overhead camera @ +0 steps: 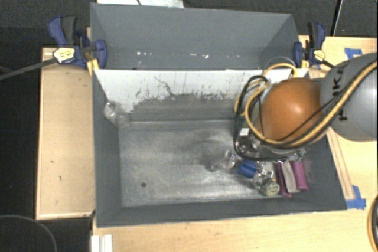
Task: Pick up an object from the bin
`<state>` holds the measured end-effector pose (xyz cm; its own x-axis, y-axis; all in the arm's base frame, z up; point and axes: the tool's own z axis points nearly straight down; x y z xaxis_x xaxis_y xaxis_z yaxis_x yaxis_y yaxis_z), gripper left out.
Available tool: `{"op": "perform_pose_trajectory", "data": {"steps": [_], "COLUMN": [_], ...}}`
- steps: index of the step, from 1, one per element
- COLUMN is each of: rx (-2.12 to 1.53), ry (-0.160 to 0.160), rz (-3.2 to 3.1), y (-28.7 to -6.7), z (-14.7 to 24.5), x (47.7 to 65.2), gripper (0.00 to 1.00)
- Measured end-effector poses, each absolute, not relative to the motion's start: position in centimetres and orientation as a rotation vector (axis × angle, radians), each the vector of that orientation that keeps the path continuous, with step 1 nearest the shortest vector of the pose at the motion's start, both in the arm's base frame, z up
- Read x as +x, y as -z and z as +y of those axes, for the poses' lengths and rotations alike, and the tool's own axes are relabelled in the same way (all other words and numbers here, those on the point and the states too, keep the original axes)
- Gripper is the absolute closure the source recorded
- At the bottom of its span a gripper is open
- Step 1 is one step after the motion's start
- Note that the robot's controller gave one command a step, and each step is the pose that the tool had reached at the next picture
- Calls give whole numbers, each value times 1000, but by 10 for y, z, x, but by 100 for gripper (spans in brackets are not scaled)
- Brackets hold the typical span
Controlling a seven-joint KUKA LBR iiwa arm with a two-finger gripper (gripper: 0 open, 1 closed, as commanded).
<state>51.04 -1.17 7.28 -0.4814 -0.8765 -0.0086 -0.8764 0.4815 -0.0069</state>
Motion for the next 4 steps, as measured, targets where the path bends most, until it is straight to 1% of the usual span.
{"op": "perform_pose_trajectory", "data": {"steps": [1,2,3,4], "rx": [-1690,-2015,-2003,-1972], "ry": [1,4,2,9], "rz": [2642,2401,2403,2437], "y": [-72,-73,-74,-232], "z": [-73,-57,-54,-56], "x": [589,528,529,523], "gripper": [0,0,100,100]}}
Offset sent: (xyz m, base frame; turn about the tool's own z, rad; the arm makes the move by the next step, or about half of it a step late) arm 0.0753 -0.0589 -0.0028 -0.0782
